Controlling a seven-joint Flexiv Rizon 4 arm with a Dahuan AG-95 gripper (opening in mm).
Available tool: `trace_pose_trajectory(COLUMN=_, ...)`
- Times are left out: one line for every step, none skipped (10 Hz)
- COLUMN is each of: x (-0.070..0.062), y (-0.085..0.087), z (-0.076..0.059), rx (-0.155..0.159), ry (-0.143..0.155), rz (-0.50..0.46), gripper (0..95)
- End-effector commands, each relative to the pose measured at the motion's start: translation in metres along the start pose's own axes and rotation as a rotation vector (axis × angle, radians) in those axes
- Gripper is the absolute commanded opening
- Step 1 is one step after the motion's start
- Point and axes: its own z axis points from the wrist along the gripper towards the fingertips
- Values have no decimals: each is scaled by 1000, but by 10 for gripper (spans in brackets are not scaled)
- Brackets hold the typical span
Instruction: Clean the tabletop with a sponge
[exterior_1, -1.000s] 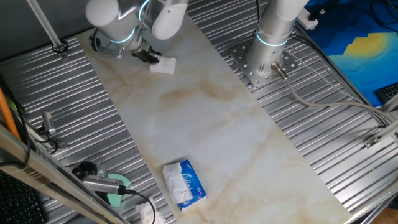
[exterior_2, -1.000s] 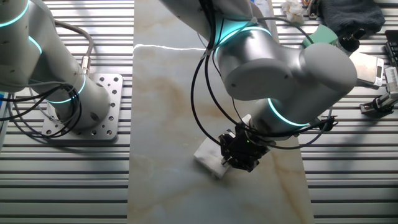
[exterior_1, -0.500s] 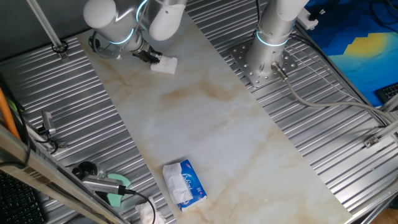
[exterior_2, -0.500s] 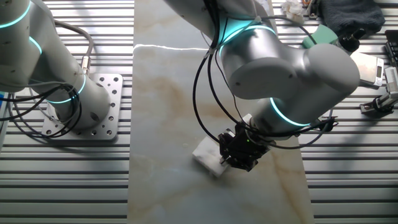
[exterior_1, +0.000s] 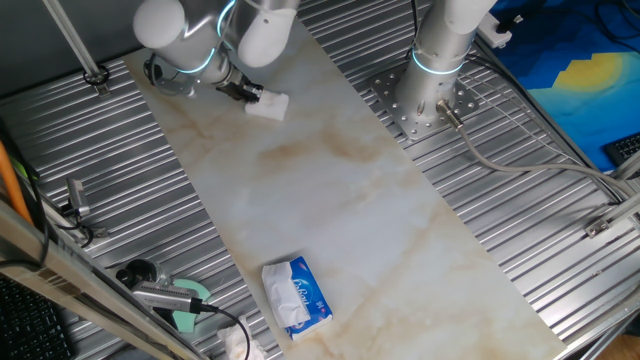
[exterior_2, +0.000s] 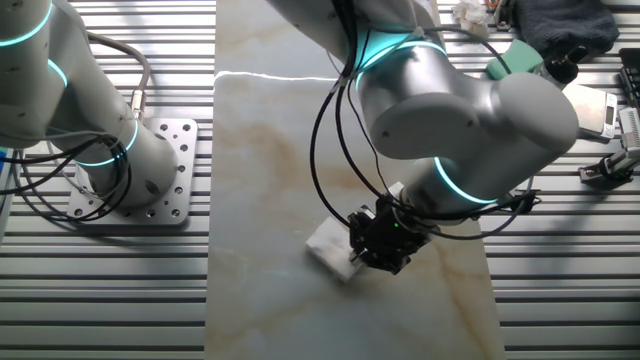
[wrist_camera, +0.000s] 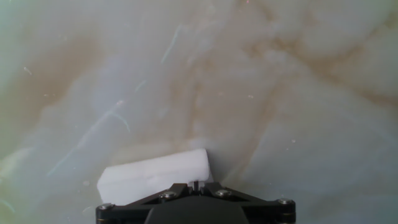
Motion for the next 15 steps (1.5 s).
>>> trace_pose_trajectory(x=3, y=6, z=2, rx=-5, ry=2, rz=15, gripper=0)
trace_pose_trajectory(x=4, y=10, z=4, rx=-9, ry=1, rz=25, gripper=0)
trace_pose_trajectory(x=5, y=13, z=6, rx=-15, ry=-1, rz=37, gripper=0)
trace_pose_trajectory(x=5, y=15, z=7, rx=-24, ry=-4, rz=52, gripper=0)
trace_pose_trajectory(x=6, y=17, z=8, rx=-32, ry=-4, rz=62, gripper=0)
trace_pose_trajectory(x=6, y=20, z=10, rx=-46, ry=-6, rz=78, gripper=0)
trace_pose_trajectory(x=7, y=22, z=10, rx=-58, ry=-10, rz=90, gripper=0)
trace_pose_trajectory(x=7, y=25, z=12, rx=-71, ry=-13, rz=110, gripper=0)
trace_pose_trajectory(x=8, y=27, z=12, rx=-75, ry=-12, rz=118, gripper=0)
trace_pose_trajectory(x=8, y=29, z=13, rx=-81, ry=-14, rz=128, gripper=0)
trace_pose_trajectory(x=9, y=31, z=14, rx=-84, ry=-13, rz=138, gripper=0)
trace_pose_trajectory(x=9, y=31, z=14, rx=-81, ry=-12, rz=135, gripper=0)
trace_pose_trajectory(x=9, y=31, z=14, rx=-72, ry=-16, rz=133, gripper=0)
trace_pose_trajectory(x=8, y=30, z=14, rx=-66, ry=-18, rz=127, gripper=0)
trace_pose_trajectory(x=7, y=26, z=14, rx=-55, ry=-19, rz=111, gripper=0)
